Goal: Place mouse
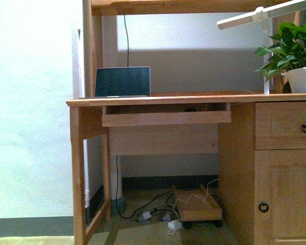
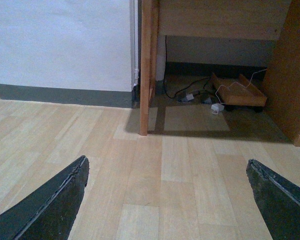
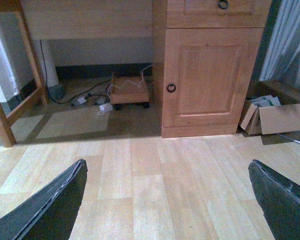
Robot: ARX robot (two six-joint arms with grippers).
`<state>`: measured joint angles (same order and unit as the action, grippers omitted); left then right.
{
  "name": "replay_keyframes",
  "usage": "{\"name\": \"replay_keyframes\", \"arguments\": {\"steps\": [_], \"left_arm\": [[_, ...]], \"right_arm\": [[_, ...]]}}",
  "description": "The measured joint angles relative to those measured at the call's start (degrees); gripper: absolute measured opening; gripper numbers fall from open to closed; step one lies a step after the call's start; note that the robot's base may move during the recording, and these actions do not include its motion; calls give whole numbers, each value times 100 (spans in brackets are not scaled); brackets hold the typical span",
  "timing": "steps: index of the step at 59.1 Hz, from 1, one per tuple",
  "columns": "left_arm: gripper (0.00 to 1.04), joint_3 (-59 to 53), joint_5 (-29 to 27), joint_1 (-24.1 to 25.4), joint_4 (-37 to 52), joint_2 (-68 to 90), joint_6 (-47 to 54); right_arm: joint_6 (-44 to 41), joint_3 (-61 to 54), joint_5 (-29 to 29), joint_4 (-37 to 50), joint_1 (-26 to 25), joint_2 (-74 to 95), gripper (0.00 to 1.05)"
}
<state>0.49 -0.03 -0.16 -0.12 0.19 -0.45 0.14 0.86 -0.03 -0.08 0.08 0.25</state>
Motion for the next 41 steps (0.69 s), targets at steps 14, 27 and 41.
{"name": "replay_keyframes", "arguments": {"steps": [14,27,41], "left_arm": [[97,0,0,2,0,0,0],[97,0,0,2,0,0,0],[97,0,2,0,0,0,0]], "right_arm": [[0,0,0,0,0,0,97],[0,0,-2,0,0,0,97],[0,0,-2,0,0,0,97]]}}
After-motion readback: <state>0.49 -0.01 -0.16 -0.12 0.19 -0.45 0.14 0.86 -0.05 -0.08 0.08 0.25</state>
